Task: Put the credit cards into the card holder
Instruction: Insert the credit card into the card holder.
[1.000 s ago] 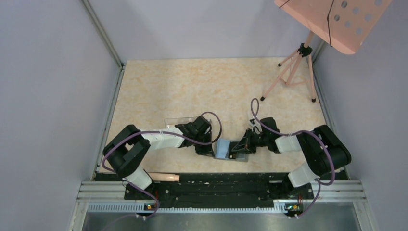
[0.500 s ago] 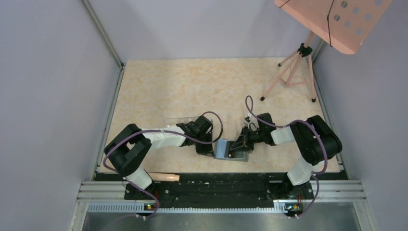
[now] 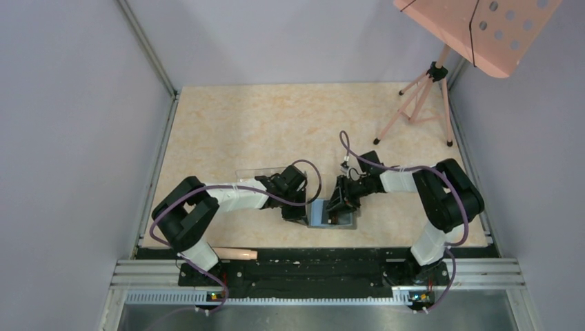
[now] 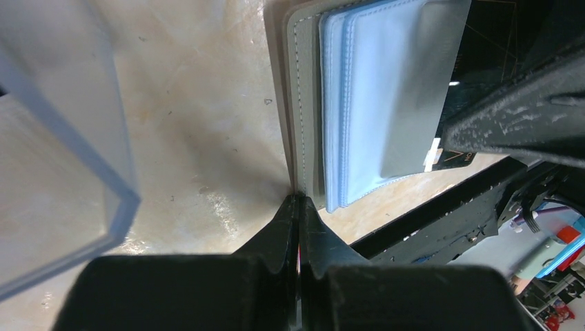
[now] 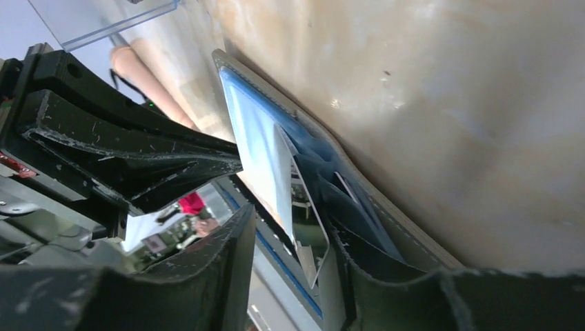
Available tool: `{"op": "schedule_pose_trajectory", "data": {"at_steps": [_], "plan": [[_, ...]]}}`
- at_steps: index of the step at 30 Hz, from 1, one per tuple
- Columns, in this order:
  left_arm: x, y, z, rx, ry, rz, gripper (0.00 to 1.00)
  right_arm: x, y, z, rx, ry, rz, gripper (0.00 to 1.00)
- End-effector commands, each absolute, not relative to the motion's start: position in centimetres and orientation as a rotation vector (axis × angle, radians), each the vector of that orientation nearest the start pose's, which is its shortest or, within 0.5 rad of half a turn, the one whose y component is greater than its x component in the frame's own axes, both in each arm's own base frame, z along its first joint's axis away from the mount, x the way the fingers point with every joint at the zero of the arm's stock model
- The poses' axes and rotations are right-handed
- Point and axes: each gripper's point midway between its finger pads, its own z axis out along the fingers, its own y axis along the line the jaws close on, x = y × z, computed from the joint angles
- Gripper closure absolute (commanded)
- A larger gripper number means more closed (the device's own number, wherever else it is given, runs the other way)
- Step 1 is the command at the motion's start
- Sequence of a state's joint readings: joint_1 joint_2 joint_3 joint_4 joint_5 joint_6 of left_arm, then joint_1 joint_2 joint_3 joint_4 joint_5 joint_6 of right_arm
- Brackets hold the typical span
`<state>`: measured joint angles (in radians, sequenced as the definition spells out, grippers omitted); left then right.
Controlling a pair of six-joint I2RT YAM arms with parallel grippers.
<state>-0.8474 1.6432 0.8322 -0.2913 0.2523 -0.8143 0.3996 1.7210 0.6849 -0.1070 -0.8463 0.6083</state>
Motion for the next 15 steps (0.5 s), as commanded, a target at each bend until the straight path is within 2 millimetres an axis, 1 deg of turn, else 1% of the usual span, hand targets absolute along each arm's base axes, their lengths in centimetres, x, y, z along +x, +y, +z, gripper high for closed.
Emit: {"op": "schedule_pose_trajectory", "data": {"at_steps": [1, 4, 8, 13, 15], "plan": [[15.8, -27.6, -1.6, 0.158, 2.967, -0.560, 1.00, 19.9, 22.3, 0.3, -0.079, 2.952, 1.055, 0.59], [15.8, -27.6, -1.6, 0.160, 2.968, -0.559, 1.00, 20.0, 22.2, 0.1, -0.118, 2.971, 0.969, 0.53], [15.9, -27.7, -1.6, 0.161, 2.964, -0.557, 1.00, 19.9, 21.9, 0.0, -0.173, 2.994, 0.840, 0.48], [16.1, -27.8, -1.4, 0.164, 2.960, -0.558, 1.00, 20.2, 21.1, 0.5, -0.229, 2.996, 0.695, 0.42], [16.1, -27.9, -1.5, 0.165, 2.963, -0.558, 1.00, 20.5, 20.6, 0.7, -0.247, 2.986, 0.648, 0.37]]}}
